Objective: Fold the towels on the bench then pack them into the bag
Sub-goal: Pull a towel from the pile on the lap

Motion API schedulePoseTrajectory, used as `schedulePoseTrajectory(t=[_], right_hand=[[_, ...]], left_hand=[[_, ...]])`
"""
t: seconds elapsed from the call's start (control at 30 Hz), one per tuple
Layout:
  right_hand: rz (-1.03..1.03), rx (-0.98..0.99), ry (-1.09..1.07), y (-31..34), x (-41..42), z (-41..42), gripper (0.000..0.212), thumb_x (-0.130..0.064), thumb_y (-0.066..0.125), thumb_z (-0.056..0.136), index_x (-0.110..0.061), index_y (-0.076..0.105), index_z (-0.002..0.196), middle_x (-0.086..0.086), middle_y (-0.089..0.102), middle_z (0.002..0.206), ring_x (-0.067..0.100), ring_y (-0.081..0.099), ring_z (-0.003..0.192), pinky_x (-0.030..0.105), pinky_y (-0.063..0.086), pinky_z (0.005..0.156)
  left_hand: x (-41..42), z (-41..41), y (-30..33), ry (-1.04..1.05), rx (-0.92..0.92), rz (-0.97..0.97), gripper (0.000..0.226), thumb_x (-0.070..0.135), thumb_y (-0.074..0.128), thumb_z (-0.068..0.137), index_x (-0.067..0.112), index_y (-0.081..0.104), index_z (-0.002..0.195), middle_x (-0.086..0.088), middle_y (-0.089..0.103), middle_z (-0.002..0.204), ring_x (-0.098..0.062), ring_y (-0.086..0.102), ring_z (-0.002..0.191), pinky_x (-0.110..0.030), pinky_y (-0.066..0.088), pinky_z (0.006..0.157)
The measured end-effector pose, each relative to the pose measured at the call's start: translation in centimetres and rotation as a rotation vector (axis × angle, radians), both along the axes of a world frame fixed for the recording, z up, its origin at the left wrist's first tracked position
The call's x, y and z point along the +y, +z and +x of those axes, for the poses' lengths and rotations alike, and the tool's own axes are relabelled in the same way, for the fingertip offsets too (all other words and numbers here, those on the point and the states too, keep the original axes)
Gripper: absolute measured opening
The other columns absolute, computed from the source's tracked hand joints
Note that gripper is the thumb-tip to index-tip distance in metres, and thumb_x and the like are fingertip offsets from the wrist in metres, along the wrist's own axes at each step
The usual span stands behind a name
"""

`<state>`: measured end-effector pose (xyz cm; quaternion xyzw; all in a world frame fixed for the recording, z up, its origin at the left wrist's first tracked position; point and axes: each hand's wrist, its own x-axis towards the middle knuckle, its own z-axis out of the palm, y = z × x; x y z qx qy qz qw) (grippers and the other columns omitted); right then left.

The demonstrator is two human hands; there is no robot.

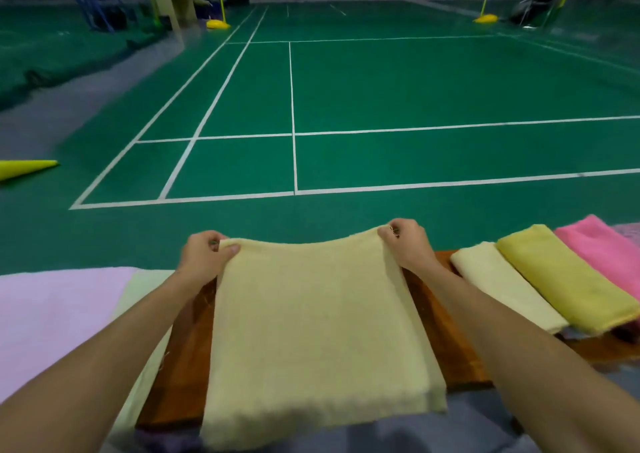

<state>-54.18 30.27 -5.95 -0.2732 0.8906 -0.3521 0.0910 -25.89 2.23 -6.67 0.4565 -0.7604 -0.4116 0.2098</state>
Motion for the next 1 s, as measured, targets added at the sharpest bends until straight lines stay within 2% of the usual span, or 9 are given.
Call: schedulePoseTrajectory(t=[0.07,0.13,0.23,0.37,0.53,0.67,0.77,0.87,1.0], right_hand=[[0.062,0.026,-0.014,-0.8,-0.7,-0.5,0.026,-0.031,0.058,0.102,-0.013,0.065,0.085,0.004,0.068,0.085,0.027,0.063,0.084,0.039,0.046,0.070],[0.123,0.078,-0.022,-1.2,-0.6,-0.5,0.023,-0.028,0.058,0.103,-0.010,0.071,0.106,0.008,0.073,0.100,0.031,0.066,0.097,0.043,0.053,0.083],[0.175,0.110,-0.034,-1.2,1.2,0.4,0.032,-0.026,0.062,0.103,-0.010,0.064,0.131,0.007,0.072,0.119,0.029,0.065,0.112,0.044,0.053,0.098],[0.173,0.087,-0.067,-0.7,4.9,2.5,0.027,-0.031,0.066,0.100,-0.010,0.069,0.117,0.008,0.075,0.110,0.027,0.069,0.100,0.044,0.058,0.091],[0.217,-0.003,-0.129,-0.5,8.0,6.5,0.028,-0.035,0.067,0.100,-0.008,0.069,0.095,0.006,0.071,0.087,0.024,0.066,0.080,0.039,0.059,0.073],[0.275,-0.079,-0.125,-0.7,8.6,8.5,0.028,-0.038,0.071,0.097,-0.014,0.061,0.087,0.001,0.064,0.079,0.014,0.058,0.065,0.025,0.044,0.055],[0.289,-0.158,-0.081,-0.5,8.7,8.8,0.030,-0.040,0.074,0.094,-0.012,0.066,0.092,0.002,0.069,0.084,0.014,0.063,0.069,0.024,0.048,0.058],[0.265,-0.177,-0.051,-0.2,8.4,9.4,0.023,-0.036,0.073,0.095,-0.015,0.066,0.093,0.001,0.069,0.086,0.013,0.065,0.075,0.023,0.050,0.061],[0.113,-0.125,0.014,0.1,7.3,10.7,0.016,-0.027,0.073,0.092,-0.012,0.067,0.089,0.005,0.069,0.085,0.020,0.067,0.078,0.040,0.058,0.074]], left_hand=[[-0.1,-0.7,-0.3,-0.023,-0.049,-0.040,0.016,0.027,0.086,0.085,0.022,0.070,0.084,-0.002,0.074,0.087,-0.029,0.071,0.090,-0.041,0.056,0.076],[0.2,-0.8,0.0,-0.039,-0.099,-0.098,0.017,0.027,0.085,0.086,0.019,0.070,0.090,0.000,0.072,0.087,-0.022,0.067,0.087,-0.034,0.049,0.071],[1.1,0.3,0.7,-0.041,-0.118,-0.186,0.023,0.026,0.087,0.084,0.019,0.069,0.097,0.006,0.070,0.088,-0.013,0.065,0.086,-0.031,0.047,0.072],[3.6,2.2,2.0,-0.074,-0.088,-0.182,0.021,0.024,0.087,0.085,0.022,0.069,0.095,0.008,0.071,0.086,-0.013,0.068,0.084,-0.039,0.059,0.074],[8.6,3.3,3.4,-0.208,-0.042,-0.104,0.017,0.026,0.087,0.085,0.026,0.071,0.091,0.008,0.076,0.079,-0.012,0.074,0.066,-0.036,0.059,0.065],[12.1,3.5,3.2,-0.347,-0.015,-0.043,0.017,0.020,0.085,0.087,0.017,0.069,0.094,-0.001,0.077,0.079,-0.018,0.074,0.065,-0.029,0.054,0.057],[13.3,3.6,2.4,-0.422,-0.030,-0.029,0.015,0.018,0.083,0.089,0.015,0.071,0.097,-0.002,0.078,0.081,-0.019,0.074,0.066,-0.022,0.055,0.057],[13.8,2.8,1.9,-0.452,-0.041,-0.041,0.011,0.018,0.081,0.090,0.017,0.071,0.095,0.000,0.078,0.081,-0.017,0.074,0.065,-0.026,0.057,0.062],[14.9,0.7,1.9,-0.579,-0.026,-0.044,0.009,0.021,0.078,0.093,0.023,0.071,0.098,0.007,0.076,0.081,-0.014,0.073,0.067,-0.037,0.061,0.071]])
